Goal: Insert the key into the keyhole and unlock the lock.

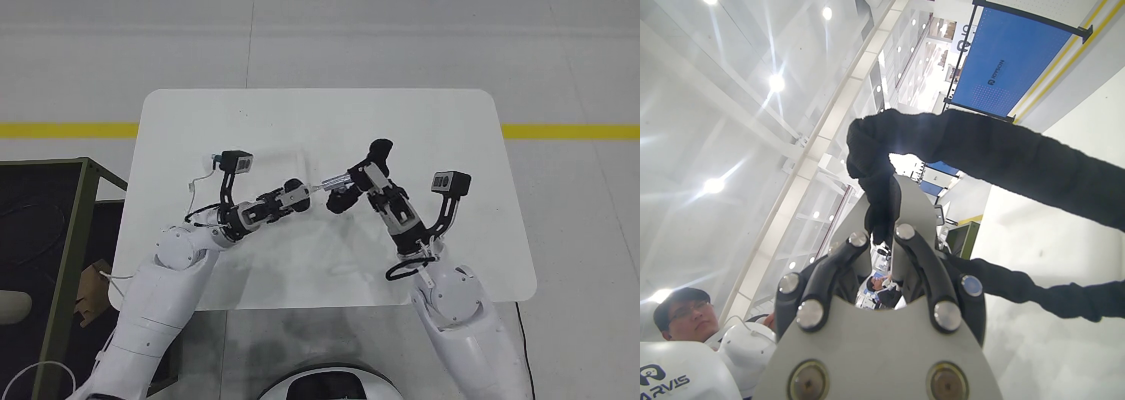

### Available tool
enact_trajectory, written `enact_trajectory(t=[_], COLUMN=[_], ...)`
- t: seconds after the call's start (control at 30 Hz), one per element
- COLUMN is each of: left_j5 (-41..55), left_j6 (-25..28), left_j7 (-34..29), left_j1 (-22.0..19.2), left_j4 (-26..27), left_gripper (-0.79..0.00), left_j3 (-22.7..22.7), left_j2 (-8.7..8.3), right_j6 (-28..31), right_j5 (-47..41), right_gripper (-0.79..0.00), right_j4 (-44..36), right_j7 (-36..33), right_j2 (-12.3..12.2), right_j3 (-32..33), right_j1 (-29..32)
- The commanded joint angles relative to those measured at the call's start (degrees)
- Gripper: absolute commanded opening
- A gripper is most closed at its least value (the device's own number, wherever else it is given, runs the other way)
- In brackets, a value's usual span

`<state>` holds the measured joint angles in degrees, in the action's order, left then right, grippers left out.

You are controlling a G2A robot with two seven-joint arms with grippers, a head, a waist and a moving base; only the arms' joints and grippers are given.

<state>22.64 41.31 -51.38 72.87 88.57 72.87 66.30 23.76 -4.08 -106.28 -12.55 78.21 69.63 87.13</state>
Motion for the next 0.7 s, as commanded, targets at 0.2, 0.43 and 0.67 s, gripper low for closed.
enact_trajectory(t=[0.2, 0.43, 0.67], left_j5=[-25.2, -31.1, -50.2], left_j6=[7.3, 7.3, 12.3], left_j7=[17.1, 21.9, 26.0], left_j1=[2.5, 3.2, 2.6], left_j4=[5.1, 5.3, 9.2], left_gripper=[-0.785, -0.785, -0.785], left_j3=[1.0, 0.4, 2.7], left_j2=[0.78, 1.16, 1.16], right_j6=[-0.6, -1.3, -2.6], right_j5=[0.3, -0.3, 0.8], right_gripper=[-0.785, -0.785, -0.785], right_j4=[-0.2, -0.4, -0.5], right_j7=[0.8, 0.9, 2.4], right_j2=[-0.1, -0.1, -0.1], right_j3=[0.1, 0.1, 0.4], right_j1=[0.5, 0.8, 1.0])
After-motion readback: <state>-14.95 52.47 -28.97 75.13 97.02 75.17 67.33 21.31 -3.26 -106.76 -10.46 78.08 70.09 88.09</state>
